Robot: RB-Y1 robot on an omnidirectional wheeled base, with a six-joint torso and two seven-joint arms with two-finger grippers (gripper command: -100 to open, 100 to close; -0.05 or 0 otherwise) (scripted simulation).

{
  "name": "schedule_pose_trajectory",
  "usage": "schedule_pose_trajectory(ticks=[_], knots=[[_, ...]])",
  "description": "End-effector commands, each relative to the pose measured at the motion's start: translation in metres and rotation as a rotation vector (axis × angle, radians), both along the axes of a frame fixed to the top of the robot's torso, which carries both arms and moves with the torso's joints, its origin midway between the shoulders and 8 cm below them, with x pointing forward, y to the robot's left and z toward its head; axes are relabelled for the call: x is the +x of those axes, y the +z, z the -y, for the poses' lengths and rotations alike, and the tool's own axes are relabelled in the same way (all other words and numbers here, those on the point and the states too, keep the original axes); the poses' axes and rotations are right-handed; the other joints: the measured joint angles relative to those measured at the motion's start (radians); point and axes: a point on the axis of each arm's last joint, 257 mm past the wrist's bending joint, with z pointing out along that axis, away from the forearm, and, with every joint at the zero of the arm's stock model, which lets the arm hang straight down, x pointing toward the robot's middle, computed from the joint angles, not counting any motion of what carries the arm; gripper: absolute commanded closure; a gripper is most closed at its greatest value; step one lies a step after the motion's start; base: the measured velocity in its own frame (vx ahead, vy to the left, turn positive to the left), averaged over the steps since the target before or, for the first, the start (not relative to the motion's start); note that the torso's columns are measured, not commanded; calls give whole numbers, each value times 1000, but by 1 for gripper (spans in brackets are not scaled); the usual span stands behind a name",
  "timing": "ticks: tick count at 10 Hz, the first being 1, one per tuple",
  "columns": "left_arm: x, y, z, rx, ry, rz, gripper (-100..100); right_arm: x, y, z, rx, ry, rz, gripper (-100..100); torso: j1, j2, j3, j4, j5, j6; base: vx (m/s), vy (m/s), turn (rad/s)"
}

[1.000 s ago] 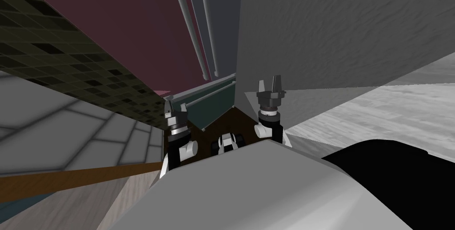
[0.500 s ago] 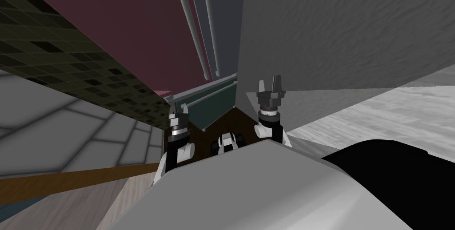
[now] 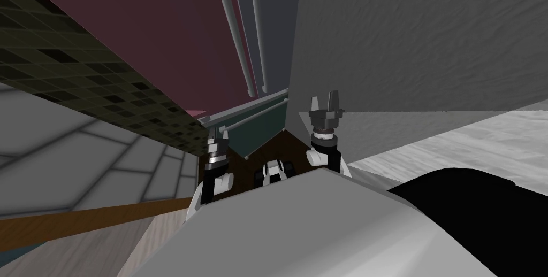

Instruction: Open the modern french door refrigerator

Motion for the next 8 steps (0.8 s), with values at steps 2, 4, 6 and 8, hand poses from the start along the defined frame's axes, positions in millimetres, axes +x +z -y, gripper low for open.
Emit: schedule_pose_trajectory(ticks=[2, 4, 6, 8], knots=[[6, -27, -12, -27, 7, -44, -100, 0, 0, 0, 0, 0, 0, 0, 0, 0, 0, 0, 0, 0, 74, 27, 36], [8, -40, -19, -43, 13, -65, -100, 0, 0, 0, 0, 0, 0, 0, -1, 0, 0, 0, 0, 0, 70, 14, 35], [11, -51, -25, -58, 19, -84, -100, 0, 0, 0, 0, 0, 0, 0, 0, 0, 0, 0, 0, 0, 67, 16, 33], [13, -62, -31, -74, 25, -100, -100, 0, 0, 0, 0, 0, 0, 0, 0, 0, 0, 0, 0, 0, 63, 21, 27]])
